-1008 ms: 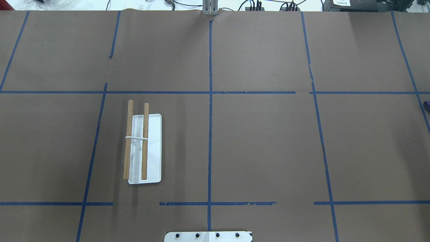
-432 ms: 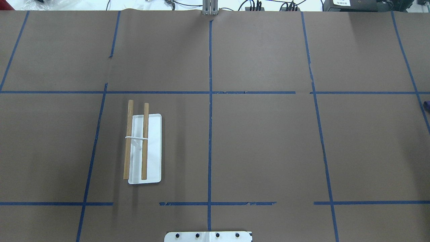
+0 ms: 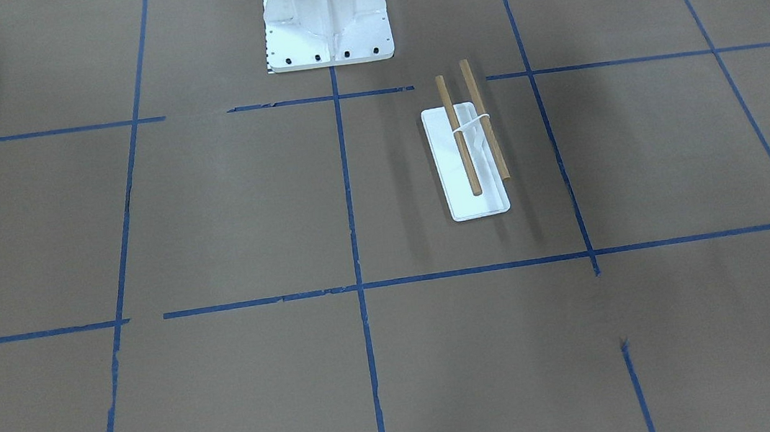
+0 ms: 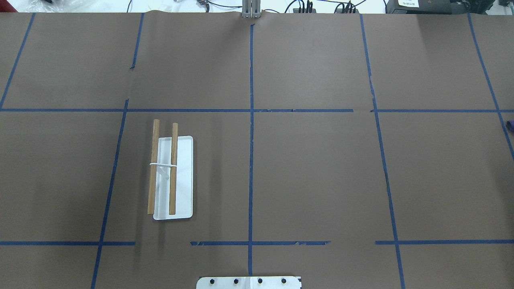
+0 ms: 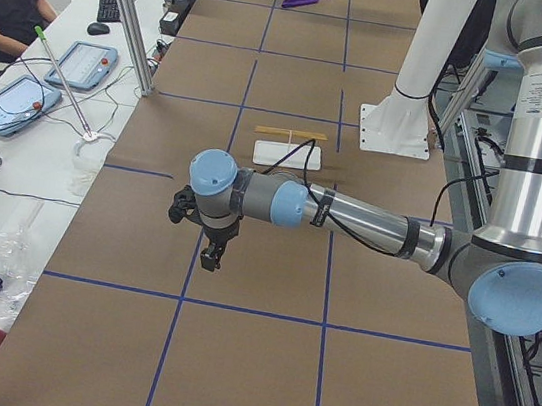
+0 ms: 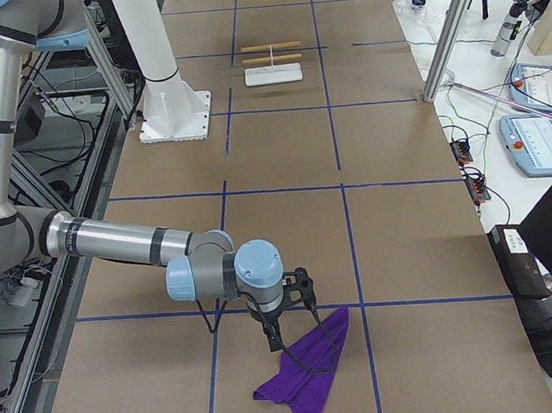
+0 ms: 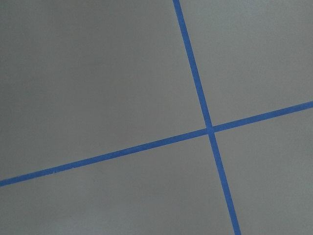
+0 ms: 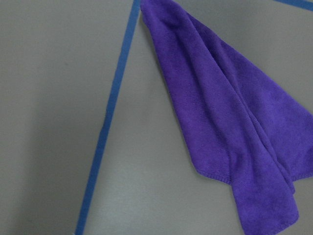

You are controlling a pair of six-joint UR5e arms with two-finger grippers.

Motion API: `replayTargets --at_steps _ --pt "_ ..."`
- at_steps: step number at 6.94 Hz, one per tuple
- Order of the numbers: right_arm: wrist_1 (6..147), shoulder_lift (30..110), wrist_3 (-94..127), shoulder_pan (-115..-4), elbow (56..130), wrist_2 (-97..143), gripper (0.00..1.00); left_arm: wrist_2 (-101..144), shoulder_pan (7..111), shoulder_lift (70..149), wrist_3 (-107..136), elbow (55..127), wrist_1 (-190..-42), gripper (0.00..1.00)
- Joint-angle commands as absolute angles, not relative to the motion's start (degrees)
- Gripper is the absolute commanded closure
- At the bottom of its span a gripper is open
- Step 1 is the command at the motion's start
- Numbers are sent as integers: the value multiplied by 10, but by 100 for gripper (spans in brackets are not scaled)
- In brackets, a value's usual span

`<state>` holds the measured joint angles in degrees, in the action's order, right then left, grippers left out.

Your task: Hang towel on rack

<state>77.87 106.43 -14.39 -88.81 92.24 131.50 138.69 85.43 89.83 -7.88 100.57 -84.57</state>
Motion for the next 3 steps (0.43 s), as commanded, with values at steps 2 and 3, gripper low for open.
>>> replayTargets --at_steps 2,3 --pt "778 1016 -182 -895 812 1311 8 1388 854 898 -79 1006 -846 0" --pt "747 974 -215 -921 723 1311 9 1388 854 898 -79 1007 -846 0"
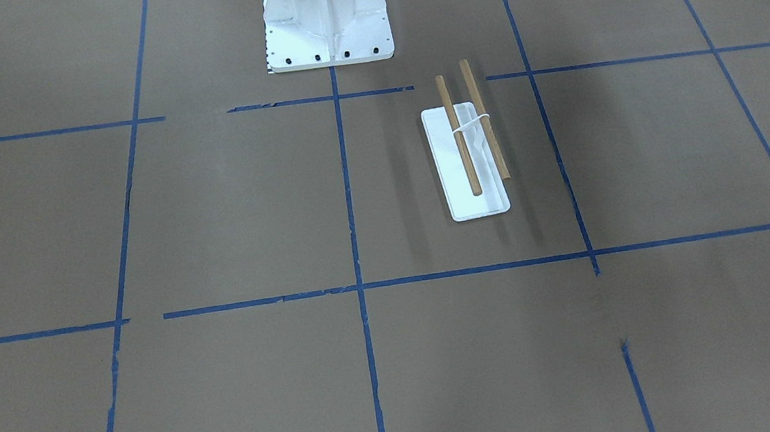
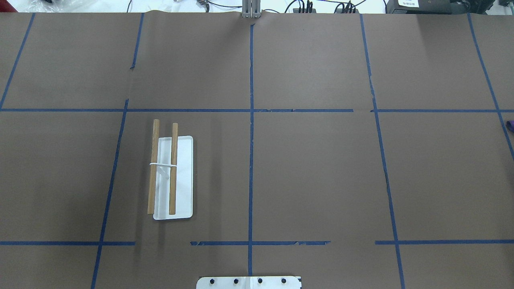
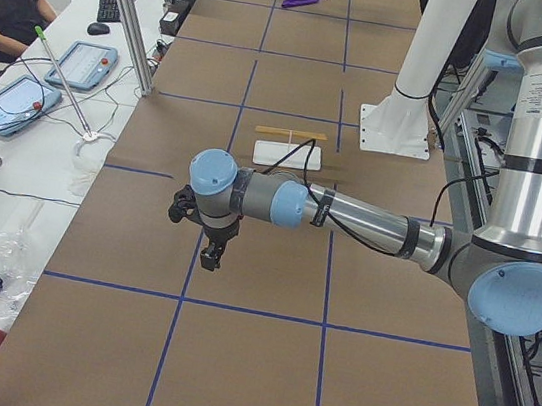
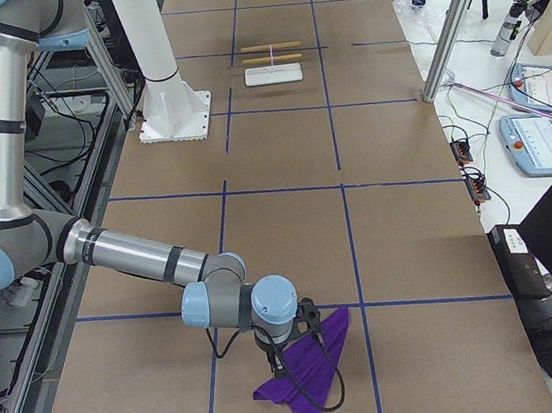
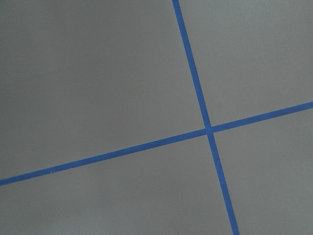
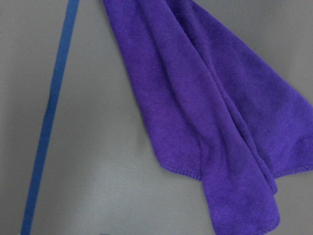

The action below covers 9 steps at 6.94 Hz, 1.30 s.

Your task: Hang towel on rack

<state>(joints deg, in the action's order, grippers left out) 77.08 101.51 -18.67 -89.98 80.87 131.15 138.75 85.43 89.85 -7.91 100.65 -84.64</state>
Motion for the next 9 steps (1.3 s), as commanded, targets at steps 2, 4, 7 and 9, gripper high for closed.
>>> replayTargets --at_steps 2,4,7,9 --pt "704 953 -216 -925 652 1311 11 1388 855 898 -79 1013 -846 0" --pt "705 953 -213 -925 636 1312 11 1388 855 898 -80 1013 -846 0" --pt "705 952 -212 -925 621 1311 40 1388 855 898 -80 1012 -846 0" --pt "704 951 -213 -925 621 1311 100 1388 855 898 -80 1010 -846 0"
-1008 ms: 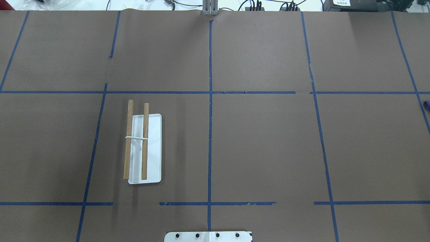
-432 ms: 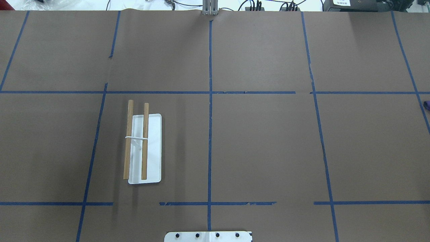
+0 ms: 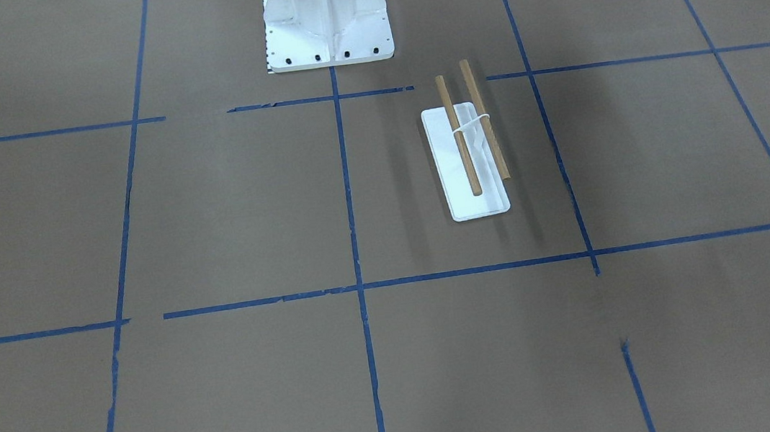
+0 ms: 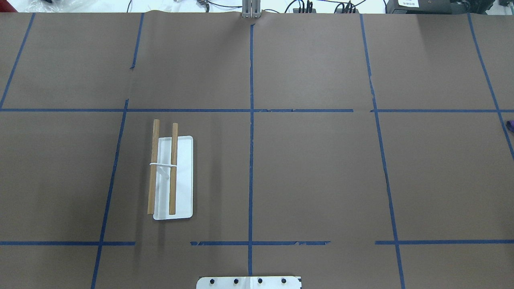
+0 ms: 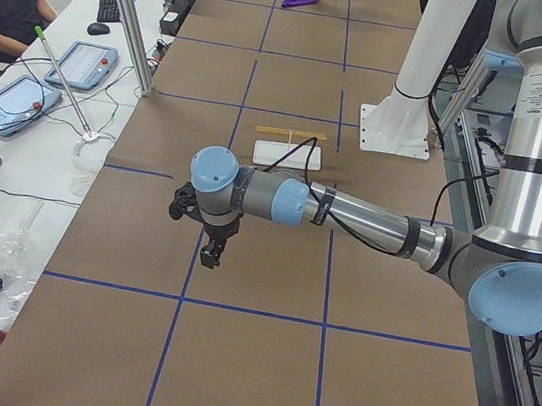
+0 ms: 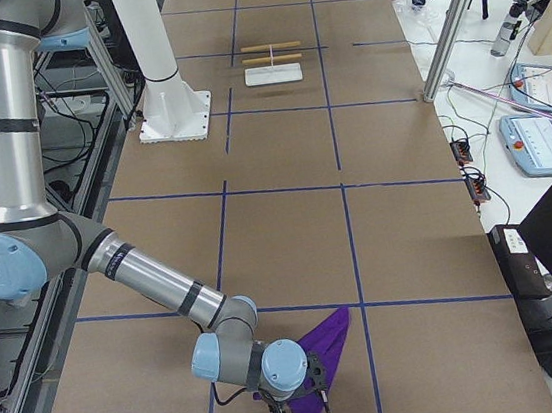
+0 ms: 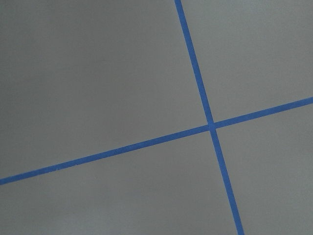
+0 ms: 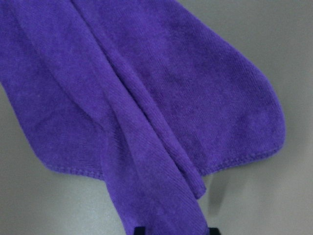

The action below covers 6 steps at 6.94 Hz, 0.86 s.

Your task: Hang towel on rack

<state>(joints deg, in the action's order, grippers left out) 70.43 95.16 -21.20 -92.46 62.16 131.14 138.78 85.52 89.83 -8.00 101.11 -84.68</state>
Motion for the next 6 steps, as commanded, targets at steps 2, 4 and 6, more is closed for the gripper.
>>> replayTargets --at_steps 2,4,6 --pt "704 954 -208 -939 652 1324 100 1396 855 898 -80 1010 -847 0" --pt "783 1023 -125 -954 874 1337 100 1429 855 898 -80 1015 -847 0" --pt "982 1049 -24 -946 1110 1352 100 1430 855 900 -80 1027 -852 0"
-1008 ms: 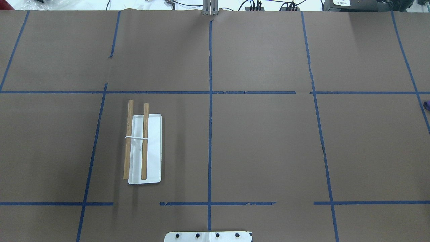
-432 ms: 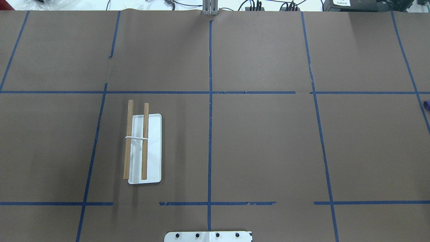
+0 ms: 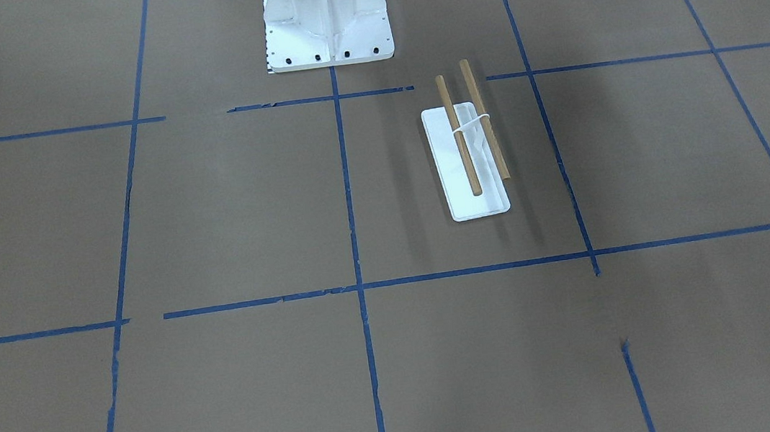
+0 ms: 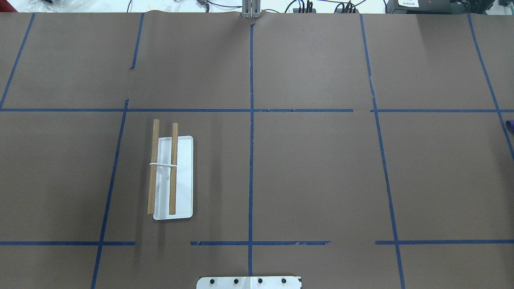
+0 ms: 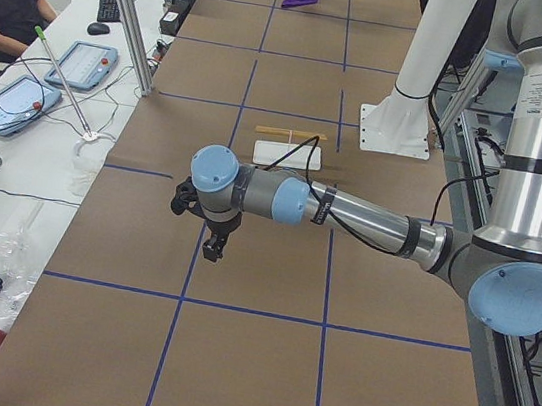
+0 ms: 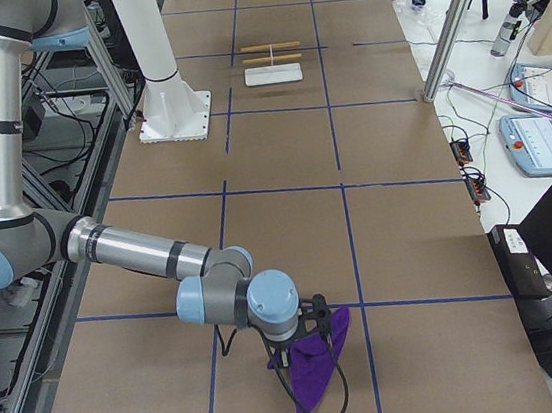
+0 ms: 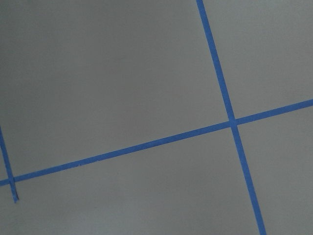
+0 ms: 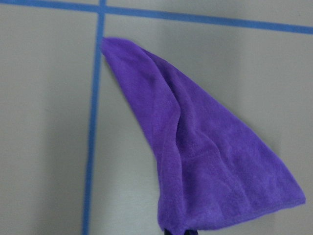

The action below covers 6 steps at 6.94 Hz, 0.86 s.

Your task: Hang towel on rack

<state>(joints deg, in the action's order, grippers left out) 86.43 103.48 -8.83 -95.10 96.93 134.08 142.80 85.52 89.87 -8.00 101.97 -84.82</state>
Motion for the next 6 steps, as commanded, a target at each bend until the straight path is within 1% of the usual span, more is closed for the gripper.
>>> replayTargets --at_steps 1,2,3,4,5,6 --pt "1032 1049 49 -907 1197 1362 100 1447 855 903 -78 1027 -881 0" --pt "1036 1048 142 -868 1245 1391 100 1478 855 904 -76 1027 -886 0" --pt "1034 1043 247 -822 1285 1430 100 1493 854 919 -20 1029 -888 0" --pt "1029 1018 371 -784 1326 1447 100 1494 840 937 55 1034 -932 0" --pt "1009 939 546 -717 1331 1469 100 1494 812 940 134 1034 -996 0" --pt "1001 838 725 -654 1326 1458 100 1519 792 948 234 1039 -1065 0"
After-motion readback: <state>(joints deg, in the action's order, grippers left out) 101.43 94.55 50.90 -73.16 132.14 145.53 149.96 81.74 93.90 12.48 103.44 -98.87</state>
